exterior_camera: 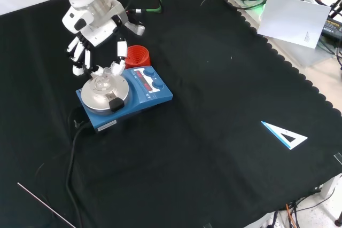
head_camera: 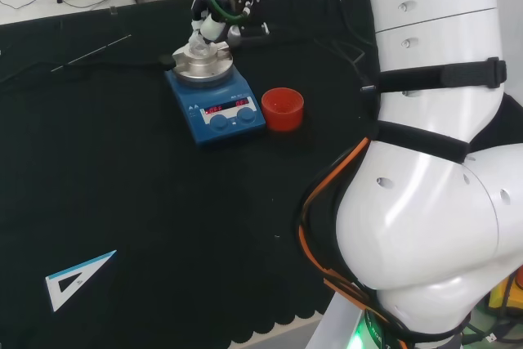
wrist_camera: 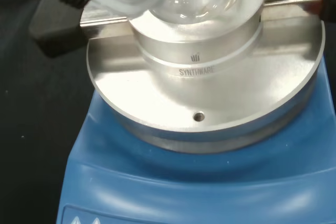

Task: Place the round-bottom flask on the heater.

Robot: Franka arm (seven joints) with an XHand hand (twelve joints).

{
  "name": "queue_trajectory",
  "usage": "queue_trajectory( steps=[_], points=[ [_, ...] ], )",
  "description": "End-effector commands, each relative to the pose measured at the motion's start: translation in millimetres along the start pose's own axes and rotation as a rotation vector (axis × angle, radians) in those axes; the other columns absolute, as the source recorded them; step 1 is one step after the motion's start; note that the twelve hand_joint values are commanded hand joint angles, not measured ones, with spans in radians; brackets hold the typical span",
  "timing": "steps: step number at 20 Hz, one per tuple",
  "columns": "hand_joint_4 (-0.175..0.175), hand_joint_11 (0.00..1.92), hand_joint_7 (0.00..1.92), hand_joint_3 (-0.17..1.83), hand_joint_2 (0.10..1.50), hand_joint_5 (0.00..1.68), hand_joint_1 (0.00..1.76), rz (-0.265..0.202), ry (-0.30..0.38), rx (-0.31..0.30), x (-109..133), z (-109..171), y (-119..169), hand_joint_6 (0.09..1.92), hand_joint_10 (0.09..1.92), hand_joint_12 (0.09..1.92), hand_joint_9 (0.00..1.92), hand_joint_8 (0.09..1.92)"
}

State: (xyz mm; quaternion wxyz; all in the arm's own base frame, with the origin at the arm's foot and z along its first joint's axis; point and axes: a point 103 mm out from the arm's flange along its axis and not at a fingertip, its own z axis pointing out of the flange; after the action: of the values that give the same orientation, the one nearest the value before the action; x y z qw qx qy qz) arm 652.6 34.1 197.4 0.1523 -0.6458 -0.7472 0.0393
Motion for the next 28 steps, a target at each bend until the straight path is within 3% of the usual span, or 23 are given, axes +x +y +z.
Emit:
queue_trajectory(
  steps=[1, 3, 8, 19, 28],
  points=[
    [0.039, 0.13, 0.27, 0.33, 0.94, 0.79, 0.89, 0.011, 0.052, -0.042, -6, -9, 1, 0.89, 0.61, 1.33, 0.44, 0.57],
    [0.009, 0.12, 0.25, 0.46, 0.87, 0.73, 0.87, 0.015, 0.053, -0.06, -6, -11, 1, 0.81, 0.62, 1.34, 0.43, 0.57],
    [-0.008, 0.11, 0.23, 0.56, 0.81, 0.6, 0.86, 0.015, 0.067, -0.067, -8, -13, -1, 0.74, 0.62, 1.34, 0.41, 0.57],
    [-0.018, 0.08, 0.21, 0.62, 0.73, 0.46, 0.83, 0.008, 0.077, -0.115, -13, -35, -14, 0.56, 0.64, 1.35, 0.39, 0.57],
    [-0.016, 0.06, 0.21, 0.62, 0.72, 0.44, 0.82, 0.023, 0.028, -0.136, -12, -50, -52, 0.46, 0.64, 1.36, 0.38, 0.58]
  ],
)
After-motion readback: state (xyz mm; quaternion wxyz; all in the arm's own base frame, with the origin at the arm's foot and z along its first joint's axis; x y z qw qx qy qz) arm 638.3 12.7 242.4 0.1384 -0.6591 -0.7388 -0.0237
